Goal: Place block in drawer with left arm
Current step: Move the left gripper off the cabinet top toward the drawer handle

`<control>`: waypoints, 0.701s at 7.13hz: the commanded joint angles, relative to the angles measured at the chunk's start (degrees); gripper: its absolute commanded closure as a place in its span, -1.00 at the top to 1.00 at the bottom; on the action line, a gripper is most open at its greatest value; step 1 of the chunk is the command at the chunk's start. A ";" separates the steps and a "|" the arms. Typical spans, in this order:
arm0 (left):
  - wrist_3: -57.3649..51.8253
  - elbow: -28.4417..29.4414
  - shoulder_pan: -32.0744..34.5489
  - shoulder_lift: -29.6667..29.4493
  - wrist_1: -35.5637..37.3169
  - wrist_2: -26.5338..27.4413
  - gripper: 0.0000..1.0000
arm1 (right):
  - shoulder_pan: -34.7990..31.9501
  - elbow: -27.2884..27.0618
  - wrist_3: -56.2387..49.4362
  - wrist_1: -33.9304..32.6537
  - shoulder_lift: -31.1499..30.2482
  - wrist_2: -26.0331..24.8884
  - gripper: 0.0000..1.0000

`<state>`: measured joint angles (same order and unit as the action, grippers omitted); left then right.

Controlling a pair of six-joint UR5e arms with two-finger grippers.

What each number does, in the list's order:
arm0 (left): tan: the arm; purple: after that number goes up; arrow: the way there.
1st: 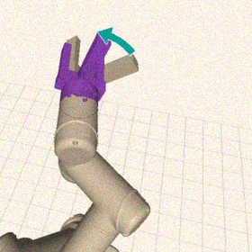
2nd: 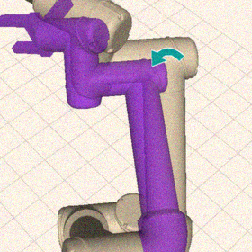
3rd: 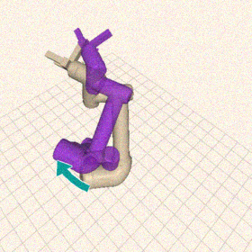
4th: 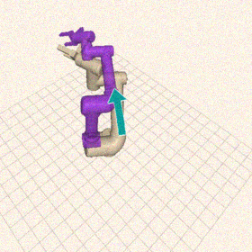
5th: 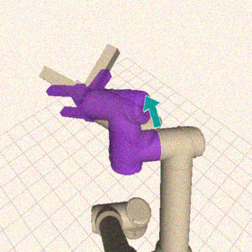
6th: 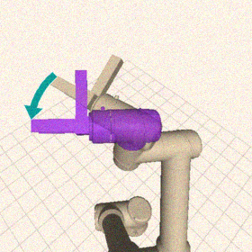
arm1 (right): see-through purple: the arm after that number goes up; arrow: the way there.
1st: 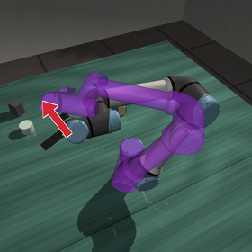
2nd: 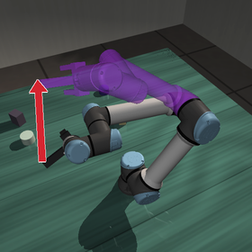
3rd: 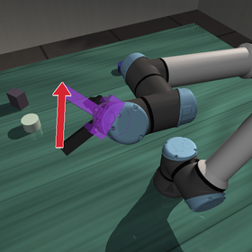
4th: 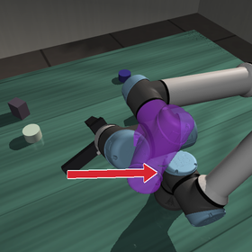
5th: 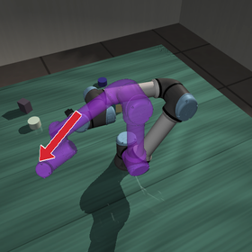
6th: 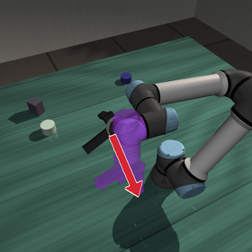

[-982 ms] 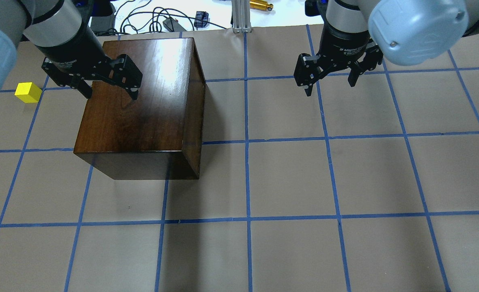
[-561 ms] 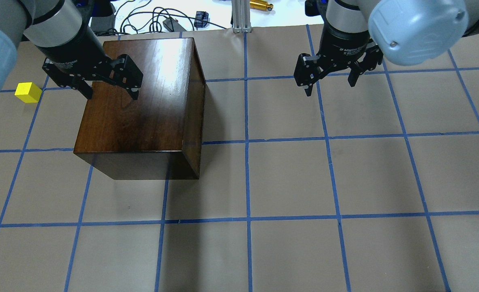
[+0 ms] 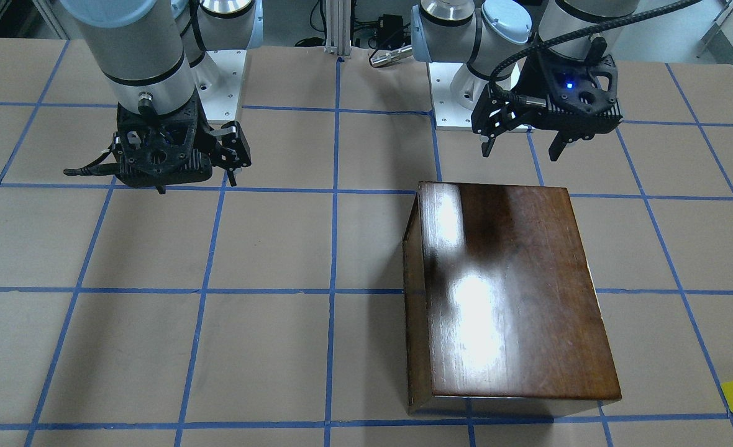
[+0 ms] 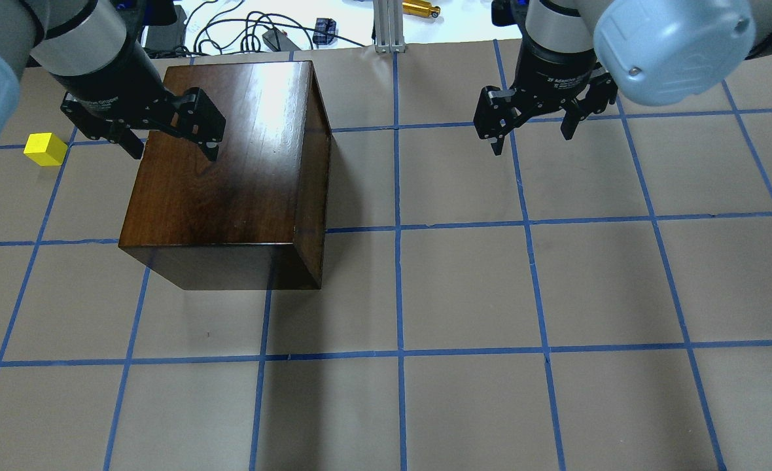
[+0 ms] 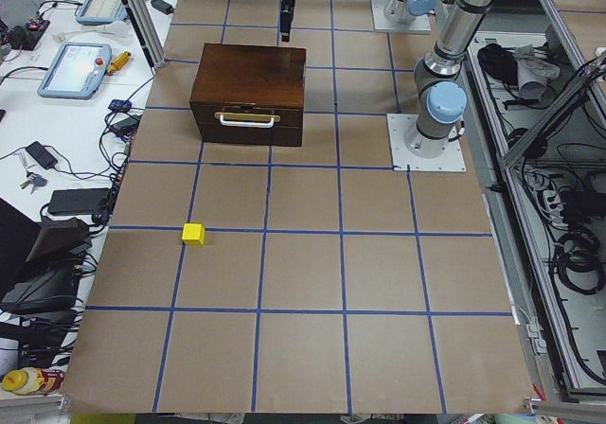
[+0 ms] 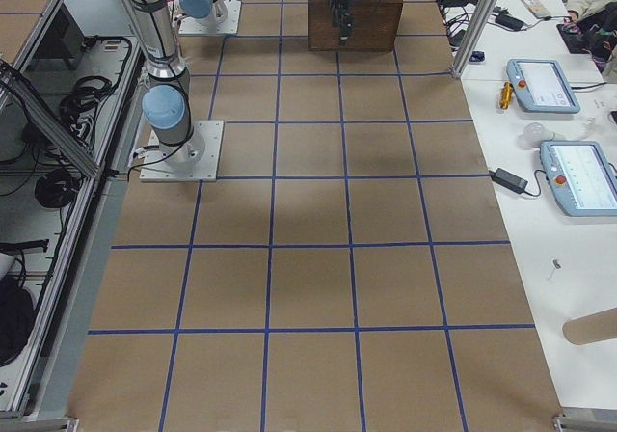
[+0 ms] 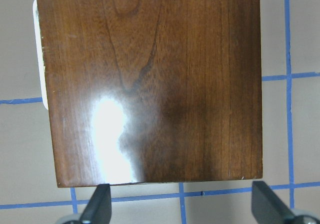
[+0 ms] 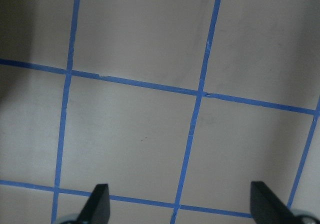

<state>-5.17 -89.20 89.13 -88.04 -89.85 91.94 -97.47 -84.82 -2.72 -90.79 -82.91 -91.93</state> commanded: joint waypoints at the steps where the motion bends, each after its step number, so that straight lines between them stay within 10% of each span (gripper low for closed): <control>1: -2.29 -0.44 -4.11 0.24 -0.68 6.10 1.00 | 0.00 0.00 0.08 0.00 0.03 0.00 1.00; 5: -22.72 -0.62 -19.03 -1.34 -0.24 5.70 1.00 | 0.00 0.00 0.08 0.00 0.03 0.00 1.00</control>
<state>-21.13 -89.79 75.54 -88.72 -90.22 97.69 -97.47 -84.82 -2.70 -90.79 -82.88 -91.93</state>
